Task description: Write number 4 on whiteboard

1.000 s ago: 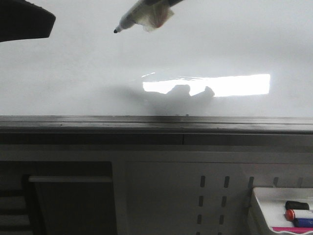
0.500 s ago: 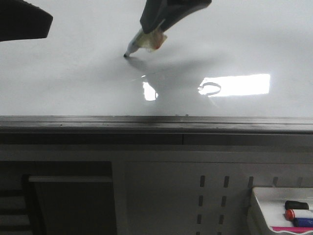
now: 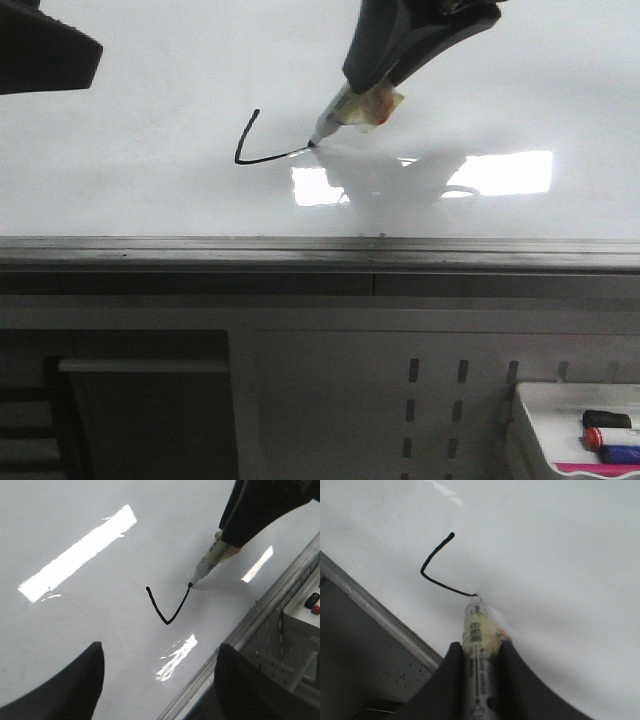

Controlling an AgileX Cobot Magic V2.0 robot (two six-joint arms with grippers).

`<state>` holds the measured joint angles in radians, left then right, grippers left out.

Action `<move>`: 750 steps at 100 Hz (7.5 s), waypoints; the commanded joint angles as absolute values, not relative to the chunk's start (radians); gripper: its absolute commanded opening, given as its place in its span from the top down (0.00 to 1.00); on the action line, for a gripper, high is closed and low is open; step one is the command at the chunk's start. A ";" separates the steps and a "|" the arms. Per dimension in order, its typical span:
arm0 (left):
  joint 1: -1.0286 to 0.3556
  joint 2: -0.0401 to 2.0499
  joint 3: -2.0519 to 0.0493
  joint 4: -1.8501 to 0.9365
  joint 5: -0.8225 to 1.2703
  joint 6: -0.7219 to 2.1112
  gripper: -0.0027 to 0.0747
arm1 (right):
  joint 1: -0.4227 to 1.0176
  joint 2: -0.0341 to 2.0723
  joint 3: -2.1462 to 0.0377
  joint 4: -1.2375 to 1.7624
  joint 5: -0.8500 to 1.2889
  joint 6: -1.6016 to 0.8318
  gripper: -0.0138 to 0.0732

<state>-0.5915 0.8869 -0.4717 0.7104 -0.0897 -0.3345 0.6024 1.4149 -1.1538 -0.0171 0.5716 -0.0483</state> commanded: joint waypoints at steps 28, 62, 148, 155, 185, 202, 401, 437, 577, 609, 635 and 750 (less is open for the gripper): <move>-0.589 0.874 -0.501 0.691 -0.141 -0.347 0.40 | 0.626 1.421 -1.238 -0.024 0.410 -0.055 0.92; -0.589 0.874 -0.501 0.697 -0.143 -0.347 0.40 | 0.640 1.459 -1.157 0.025 0.584 -0.055 0.92; -0.671 1.121 -0.513 0.734 -0.361 -0.347 0.98 | 0.852 1.369 -1.289 0.070 0.769 -0.073 0.92; -0.671 1.121 -0.513 0.739 -0.363 -0.347 0.99 | 0.852 1.369 -1.289 0.072 0.769 -0.073 0.92; -0.671 1.121 -0.513 0.669 -0.342 -0.365 0.99 | 0.846 1.368 -1.294 0.062 0.725 -0.073 0.57; -0.662 1.124 -0.556 0.169 -0.185 -0.367 0.99 | 0.781 1.306 -1.294 0.000 0.712 -0.073 0.16; -0.572 0.406 -0.323 0.326 0.006 -0.354 0.99 | 0.699 0.287 -0.387 -0.070 0.316 -0.039 0.92; -0.572 0.322 -0.225 0.326 0.006 -0.354 0.99 | 0.699 0.139 -0.291 -0.070 0.329 -0.039 0.92; 0.040 -0.030 0.038 -0.046 0.285 0.056 0.99 | 0.699 0.139 -0.291 -0.070 0.327 -0.039 0.92; 0.040 -0.030 0.038 -0.046 0.285 0.056 0.99 | 0.699 0.139 -0.291 -0.070 0.327 -0.039 0.92; 0.040 -0.030 0.038 -0.046 0.285 0.056 0.99 | 0.699 0.139 -0.291 -0.070 0.327 -0.039 0.92; 0.040 -0.030 0.038 -0.046 0.285 0.056 0.99 | 0.001 0.059 0.034 -0.076 0.052 0.113 0.92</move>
<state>0.0360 -0.0053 0.0051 -0.0432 0.3357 0.0568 0.0125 0.1028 0.0154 -0.0732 0.0172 0.1113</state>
